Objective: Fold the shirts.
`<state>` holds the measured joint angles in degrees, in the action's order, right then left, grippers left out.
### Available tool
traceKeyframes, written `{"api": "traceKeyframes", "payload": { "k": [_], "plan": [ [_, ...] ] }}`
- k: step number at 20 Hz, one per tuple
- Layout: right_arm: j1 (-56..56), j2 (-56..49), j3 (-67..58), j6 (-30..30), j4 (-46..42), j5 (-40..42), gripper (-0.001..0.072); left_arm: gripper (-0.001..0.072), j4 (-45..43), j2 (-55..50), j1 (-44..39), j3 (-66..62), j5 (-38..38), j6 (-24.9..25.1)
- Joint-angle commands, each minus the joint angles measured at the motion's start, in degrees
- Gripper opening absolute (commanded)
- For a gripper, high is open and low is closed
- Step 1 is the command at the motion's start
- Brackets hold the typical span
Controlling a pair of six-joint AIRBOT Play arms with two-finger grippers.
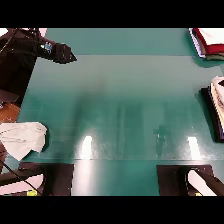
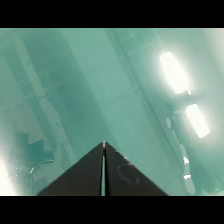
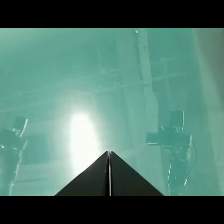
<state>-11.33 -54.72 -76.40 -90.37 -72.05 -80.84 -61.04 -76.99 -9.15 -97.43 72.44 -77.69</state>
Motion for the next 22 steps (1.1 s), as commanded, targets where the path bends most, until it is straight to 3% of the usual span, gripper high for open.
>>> {"api": "traceKeyframes", "payload": {
  "k": [1,17,20,22],
  "plan": [
    [0.04,0.04,0.02,-0.02,0.04,0.17,0.0017,0.0027,-0.02,0.0,-0.04,-0.02,-0.02,0.0],
    [0.04,0.04,0.02,0.0,0.0,0.15,0.0016,0.0027,0.72,0.0,-0.04,-0.02,-0.04,-0.07],
    [0.04,0.04,0.02,0.0,0.02,0.48,0.0016,0.0027,1.22,0.02,-0.04,-0.07,-4.37,-0.83],
    [0.04,0.04,0.02,0.0,0.04,1.07,0.0016,0.0027,-0.79,0.17,0.42,-0.79,0.87,-0.74]
  ]
}}
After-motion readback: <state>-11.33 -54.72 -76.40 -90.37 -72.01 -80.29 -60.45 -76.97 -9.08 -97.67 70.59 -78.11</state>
